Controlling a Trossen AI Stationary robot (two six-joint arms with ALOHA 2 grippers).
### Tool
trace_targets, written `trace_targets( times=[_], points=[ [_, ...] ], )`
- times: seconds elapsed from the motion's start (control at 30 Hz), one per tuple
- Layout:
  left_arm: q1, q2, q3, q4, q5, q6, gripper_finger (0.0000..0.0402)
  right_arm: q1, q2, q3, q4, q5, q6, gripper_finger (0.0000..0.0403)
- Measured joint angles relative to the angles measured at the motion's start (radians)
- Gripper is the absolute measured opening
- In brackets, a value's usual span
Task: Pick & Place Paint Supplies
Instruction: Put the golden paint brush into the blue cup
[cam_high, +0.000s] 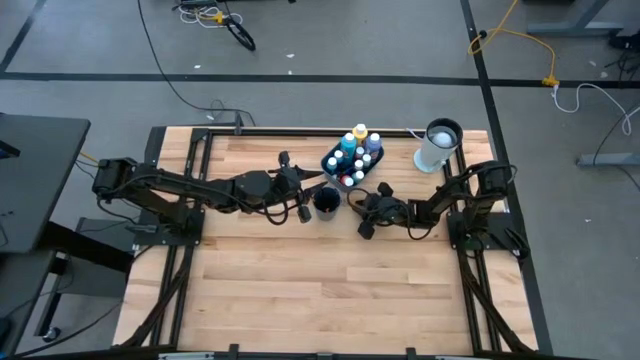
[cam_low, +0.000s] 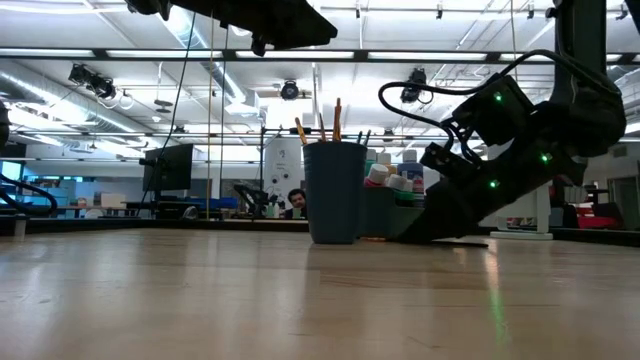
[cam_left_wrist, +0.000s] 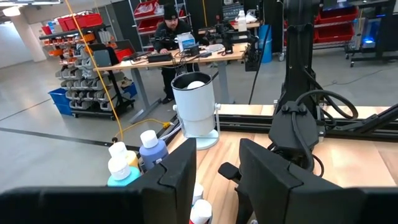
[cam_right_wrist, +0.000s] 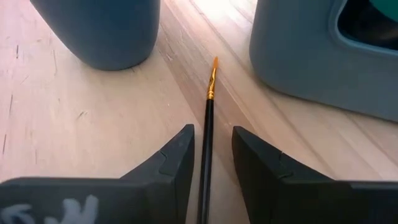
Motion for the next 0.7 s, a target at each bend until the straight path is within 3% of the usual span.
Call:
trace_targets(
  times=[0.4, 0.53, 0.7],
  points=[
    [0.000, 0.000, 0.000, 0.001, 0.000, 0.000, 0.0132, -0.017, 0.011, 0.002, 0.087, 0.054, -0.045, 0.0106],
    [0.000, 0.000, 0.000, 0.004, 0.000, 0.003, 0.0132, -0.036, 0.054, 0.003, 0.108, -0.021, -0.010, 0.0102],
    [0.000, 0.000, 0.000, 0.008, 0.000, 0.007, 0.0132, -0.039, 0.148, 0.007, 0.201, 0.021, 0.013, 0.0096]
  ],
)
